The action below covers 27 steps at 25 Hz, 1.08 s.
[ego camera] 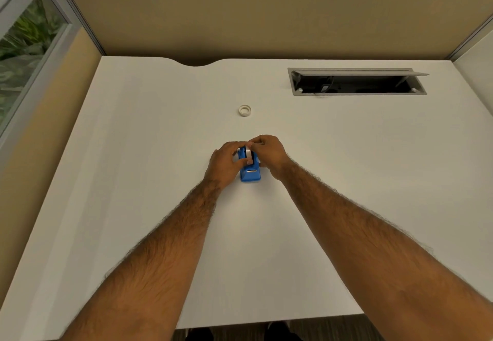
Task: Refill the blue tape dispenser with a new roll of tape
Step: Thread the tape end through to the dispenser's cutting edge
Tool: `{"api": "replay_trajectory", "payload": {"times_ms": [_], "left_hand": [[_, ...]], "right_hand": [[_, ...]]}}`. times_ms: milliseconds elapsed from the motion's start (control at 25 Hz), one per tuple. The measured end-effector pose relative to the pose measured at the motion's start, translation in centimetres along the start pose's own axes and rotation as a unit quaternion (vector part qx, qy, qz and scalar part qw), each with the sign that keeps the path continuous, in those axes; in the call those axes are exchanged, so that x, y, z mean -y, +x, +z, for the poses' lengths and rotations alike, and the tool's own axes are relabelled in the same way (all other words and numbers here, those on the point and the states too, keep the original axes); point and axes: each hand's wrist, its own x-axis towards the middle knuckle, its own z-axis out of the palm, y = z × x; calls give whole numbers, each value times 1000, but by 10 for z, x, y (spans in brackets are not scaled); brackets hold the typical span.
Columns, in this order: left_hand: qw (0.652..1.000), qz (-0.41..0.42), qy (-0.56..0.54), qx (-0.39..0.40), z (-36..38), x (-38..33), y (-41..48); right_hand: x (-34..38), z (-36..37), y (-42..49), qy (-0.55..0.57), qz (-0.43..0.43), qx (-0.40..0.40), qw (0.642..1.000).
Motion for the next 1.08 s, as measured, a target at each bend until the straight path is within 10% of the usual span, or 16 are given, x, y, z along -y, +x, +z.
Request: {"api": "replay_trajectory", "payload": {"times_ms": [1080], "left_hand": [[1000,-4,-15,-2,-3,-6,-2]], "right_hand": [[-8,2,-3,39,-15,-13,999]]}}
